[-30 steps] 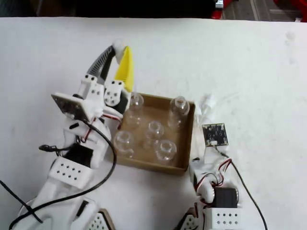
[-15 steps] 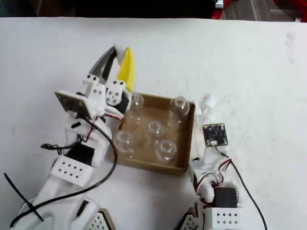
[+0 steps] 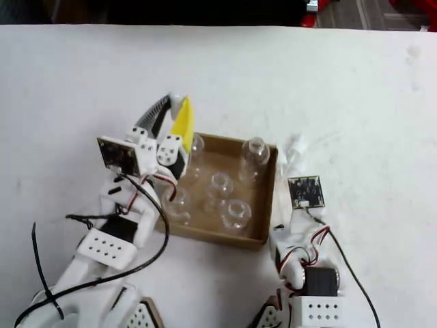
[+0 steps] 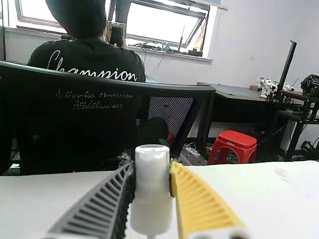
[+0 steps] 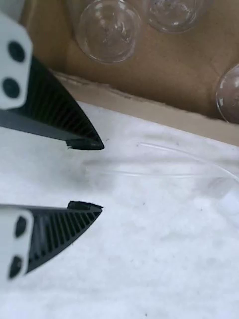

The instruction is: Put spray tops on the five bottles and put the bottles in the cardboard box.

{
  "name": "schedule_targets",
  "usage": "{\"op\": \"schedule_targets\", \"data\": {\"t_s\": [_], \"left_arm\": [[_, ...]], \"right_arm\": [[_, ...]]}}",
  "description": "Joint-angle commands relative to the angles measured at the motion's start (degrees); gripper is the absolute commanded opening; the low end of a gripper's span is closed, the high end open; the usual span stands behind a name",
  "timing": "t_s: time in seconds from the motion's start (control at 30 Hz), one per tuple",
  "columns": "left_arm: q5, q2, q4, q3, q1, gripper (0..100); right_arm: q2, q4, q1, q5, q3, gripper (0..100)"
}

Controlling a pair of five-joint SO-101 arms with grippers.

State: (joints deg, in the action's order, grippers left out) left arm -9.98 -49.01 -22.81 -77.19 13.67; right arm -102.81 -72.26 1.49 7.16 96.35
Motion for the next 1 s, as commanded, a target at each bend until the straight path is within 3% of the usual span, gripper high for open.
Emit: {"op": "schedule_targets", "data": {"t_s": [0.0, 0.43, 0.97], "left_arm": [[-0.62, 0.13, -1.85, -1.14, -0.22, 2], [-0.53, 0.13, -1.85, -4.84, 4.62, 2], [-0.79, 4.44, -2.20, -6.42, 3.30, 2]], "right_arm": [[-0.22, -0.48, 0.04, 0.09, 0.53, 15.2], [-0.22, -0.48, 0.04, 0.09, 0.53, 15.2], [-0.22, -0.48, 0.04, 0.09, 0.53, 15.2]]}}
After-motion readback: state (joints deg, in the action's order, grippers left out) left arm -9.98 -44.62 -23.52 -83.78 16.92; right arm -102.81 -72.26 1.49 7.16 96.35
